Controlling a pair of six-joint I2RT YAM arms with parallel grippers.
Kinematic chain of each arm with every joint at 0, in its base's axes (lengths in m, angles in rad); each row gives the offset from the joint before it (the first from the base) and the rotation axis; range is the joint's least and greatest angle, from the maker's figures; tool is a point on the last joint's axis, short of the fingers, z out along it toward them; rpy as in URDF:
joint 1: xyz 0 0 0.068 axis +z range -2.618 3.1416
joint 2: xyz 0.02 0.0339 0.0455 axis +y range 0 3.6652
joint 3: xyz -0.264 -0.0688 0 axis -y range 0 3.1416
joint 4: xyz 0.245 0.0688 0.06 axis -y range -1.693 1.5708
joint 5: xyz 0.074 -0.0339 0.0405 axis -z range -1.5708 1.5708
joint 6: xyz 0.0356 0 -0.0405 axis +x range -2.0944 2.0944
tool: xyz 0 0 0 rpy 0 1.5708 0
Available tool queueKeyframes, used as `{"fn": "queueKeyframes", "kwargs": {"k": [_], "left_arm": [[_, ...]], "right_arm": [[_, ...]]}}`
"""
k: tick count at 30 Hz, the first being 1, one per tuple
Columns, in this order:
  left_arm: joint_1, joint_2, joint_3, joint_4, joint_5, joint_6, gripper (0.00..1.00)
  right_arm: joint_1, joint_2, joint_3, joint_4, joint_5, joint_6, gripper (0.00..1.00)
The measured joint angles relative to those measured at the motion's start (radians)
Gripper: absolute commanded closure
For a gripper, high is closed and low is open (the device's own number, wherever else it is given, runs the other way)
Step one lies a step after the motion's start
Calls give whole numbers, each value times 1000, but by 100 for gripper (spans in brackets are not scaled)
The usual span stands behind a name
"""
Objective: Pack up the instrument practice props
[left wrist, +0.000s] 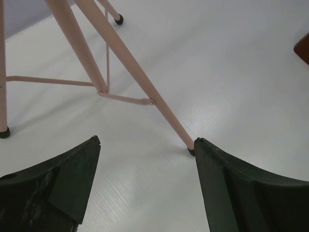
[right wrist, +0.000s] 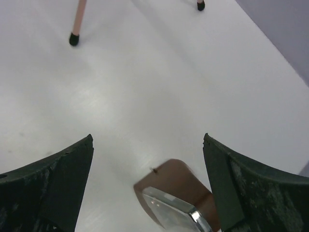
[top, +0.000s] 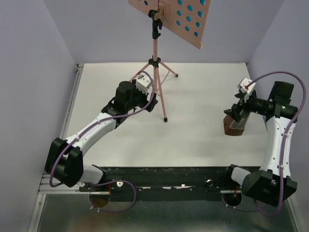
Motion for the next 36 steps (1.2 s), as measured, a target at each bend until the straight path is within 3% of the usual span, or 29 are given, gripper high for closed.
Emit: {"fn": "queueKeyframes", "kwargs": {"k": [4,9,16,23,29,36], "left_arm": [[0,138,151,31,-78,-76,19],[5,309,339,23,-126,-172,28],[11,464,512,-20,-180,-273,45],[11,494,520,-43,-147,-331,77],[41,457,454,0,-54,-414,98],[132,368,365,-45,142,-350,100]], "right_arm": [[61,-10,-72,129,-90,199,0],[157,60,-75,220,-136,330,2],[183,101,-65,335,-154,486,6],[213,114,-65,410,-140,561,11],[284,188,-76,480,-126,544,11],[377,366,1,450,-102,414,11]]}}
